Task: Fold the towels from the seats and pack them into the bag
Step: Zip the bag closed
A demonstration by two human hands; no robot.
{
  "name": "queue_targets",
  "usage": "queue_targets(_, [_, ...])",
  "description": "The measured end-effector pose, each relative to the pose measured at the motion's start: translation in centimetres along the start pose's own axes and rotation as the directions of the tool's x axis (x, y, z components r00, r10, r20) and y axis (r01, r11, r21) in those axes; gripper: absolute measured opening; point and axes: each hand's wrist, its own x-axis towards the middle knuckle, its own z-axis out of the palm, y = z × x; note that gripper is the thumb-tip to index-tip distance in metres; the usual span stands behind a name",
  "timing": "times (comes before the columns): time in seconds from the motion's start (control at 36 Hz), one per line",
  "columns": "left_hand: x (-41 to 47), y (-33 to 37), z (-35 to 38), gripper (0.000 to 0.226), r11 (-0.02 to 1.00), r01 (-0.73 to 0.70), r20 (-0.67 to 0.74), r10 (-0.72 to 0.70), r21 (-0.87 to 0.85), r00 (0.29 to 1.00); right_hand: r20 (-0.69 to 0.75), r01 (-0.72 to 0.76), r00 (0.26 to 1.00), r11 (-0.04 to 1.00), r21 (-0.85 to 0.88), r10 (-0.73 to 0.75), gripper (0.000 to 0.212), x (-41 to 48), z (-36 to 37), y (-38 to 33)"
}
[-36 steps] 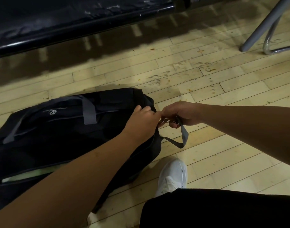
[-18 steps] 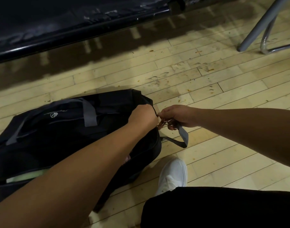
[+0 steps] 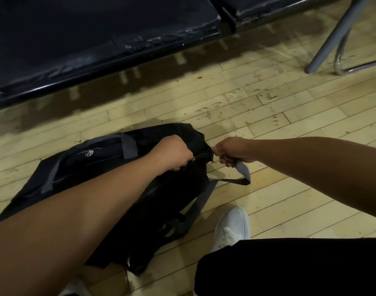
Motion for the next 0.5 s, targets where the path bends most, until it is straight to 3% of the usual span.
queue_targets(0.06, [-1.1,-1.6,-0.6,0.020,1.000,0.000,0.011,-0.001,0.029,1.000,-0.066,-0.034,0.997,0.999,-0.008,0.034,0.028,0.1,0.1,0.1])
queue_targets(0.22, [-4.7,-9.2,-3.8,0.025,0.985,0.094,0.036,-0.100,0.144,0.994,-0.289,-0.132,0.956,0.949,-0.285,0.046,0.035,0.3,1.8,-0.2])
queue_targets(0.33, [-7.1,-13.5,-6.0,0.032,0.982,0.167,0.125,-0.156,-0.083,0.980,-0.352,-0.173,0.936,0.865,-0.471,-0.005,0.041,0.4,4.2,-1.2])
queue_targets(0.39, [-7.8,-14.1,-6.4,0.032,0.984,0.144,0.108,-0.133,-0.105,0.985,-0.413,-0.192,0.909,0.834,-0.518,-0.047,0.036,-0.3,5.8,-2.0])
queue_targets(0.44, [-8.4,-14.4,-6.5,0.033,0.993,0.090,0.058,-0.086,-0.076,0.995,-0.548,-0.221,0.796,0.720,-0.658,-0.257,0.035,-1.5,7.6,-2.9])
queue_targets(0.47, [-8.4,-14.2,-6.3,0.033,0.997,0.061,0.040,-0.059,-0.052,0.997,-0.550,-0.194,0.707,0.627,-0.755,-0.445,0.037,-2.2,8.1,-3.3])
queue_targets(0.5, [-8.7,-14.4,-6.3,0.032,0.998,0.036,0.014,-0.036,-0.044,0.999,-0.440,-0.082,0.617,0.502,-0.861,-0.653,0.041,-2.9,8.9,-4.3])
